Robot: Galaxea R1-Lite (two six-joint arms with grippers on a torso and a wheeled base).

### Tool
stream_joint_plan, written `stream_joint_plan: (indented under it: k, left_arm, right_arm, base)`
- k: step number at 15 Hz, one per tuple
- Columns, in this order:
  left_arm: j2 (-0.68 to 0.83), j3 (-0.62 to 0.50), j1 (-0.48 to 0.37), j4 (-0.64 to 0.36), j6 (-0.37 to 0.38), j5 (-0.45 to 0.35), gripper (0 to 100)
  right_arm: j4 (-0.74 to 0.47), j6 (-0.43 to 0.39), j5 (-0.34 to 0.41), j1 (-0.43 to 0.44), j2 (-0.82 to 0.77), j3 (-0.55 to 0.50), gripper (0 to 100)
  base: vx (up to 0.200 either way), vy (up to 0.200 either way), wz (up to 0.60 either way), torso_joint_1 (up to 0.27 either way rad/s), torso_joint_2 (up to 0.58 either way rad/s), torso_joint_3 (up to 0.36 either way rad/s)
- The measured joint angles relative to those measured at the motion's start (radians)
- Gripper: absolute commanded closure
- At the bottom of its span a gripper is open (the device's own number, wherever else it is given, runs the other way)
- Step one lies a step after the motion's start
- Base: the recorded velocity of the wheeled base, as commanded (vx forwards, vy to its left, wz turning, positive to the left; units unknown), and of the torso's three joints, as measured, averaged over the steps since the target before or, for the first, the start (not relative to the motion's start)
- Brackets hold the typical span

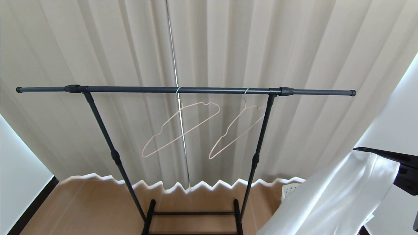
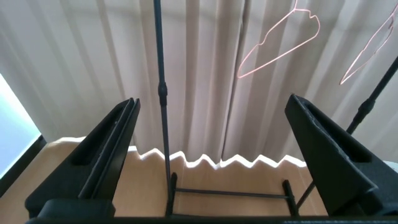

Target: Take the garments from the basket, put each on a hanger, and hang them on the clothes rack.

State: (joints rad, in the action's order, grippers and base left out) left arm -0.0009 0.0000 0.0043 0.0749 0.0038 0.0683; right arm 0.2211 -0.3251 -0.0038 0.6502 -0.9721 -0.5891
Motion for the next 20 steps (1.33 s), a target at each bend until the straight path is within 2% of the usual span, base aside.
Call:
stream_joint_plan:
  k: [5,8,10,12,14,16,17,18,20]
  left_arm:
    - [0.0,0.0,0.0,-0.001,0.021,-0.001,0]
    - [0.021,0.0,0.005,-0.014,0.071,-0.002,0]
    - [0.121,-0.018,0.007,-0.017,0.073,-0.011,0]
    - [0.318,-0.092,-0.017,-0.016,0.017,-0.021,0]
    - [0.55,-0.226,-0.113,-0.019,-0.095,-0.017,0]
    - [0.811,-0.396,-0.279,-0.024,-0.201,0.001,0]
    - [0.942,-0.484,-0.377,-0.025,-0.25,0.009,0]
    - [1.053,-0.564,-0.468,-0.027,-0.293,0.015,0]
    - [1.263,-0.697,-0.612,-0.024,-0.376,0.023,0]
  right_arm:
    - [-0.002,-0.006,-0.007,0.0,-0.005,0.009,100]
    - [-0.012,-0.009,-0.066,0.0,-0.039,0.014,100]
    - [-0.015,-0.003,-0.118,0.004,-0.125,-0.014,100]
    - [-0.038,0.031,-0.148,0.007,-0.268,-0.094,100]
    - [-0.13,0.144,-0.166,0.015,-0.414,-0.25,100]
    - [-0.268,0.33,-0.17,0.026,-0.55,-0.407,100]
    - [-0.294,0.381,-0.172,0.031,-0.61,-0.459,100]
    - [-0.303,0.405,-0.174,0.034,-0.655,-0.49,100]
    - [-0.211,0.44,-0.18,0.035,-0.736,-0.532,100]
  base:
    - [0.0,0.0,0.0,0.0,0.0,0.0]
    - [0.0,0.0,0.0,0.0,0.0,0.0]
    - [0.0,0.0,0.0,0.0,0.0,0.0]
    - [0.0,0.0,0.0,0.0,0.0,0.0]
    - [0.0,0.0,0.0,0.0,0.0,0.0]
    - [0.0,0.0,0.0,0.0,0.0,0.0]
    - [0.0,0.0,0.0,0.0,0.0,0.0]
    - [0.0,0.0,0.0,0.0,0.0,0.0]
    - [0.0,0.0,0.0,0.0,0.0,0.0]
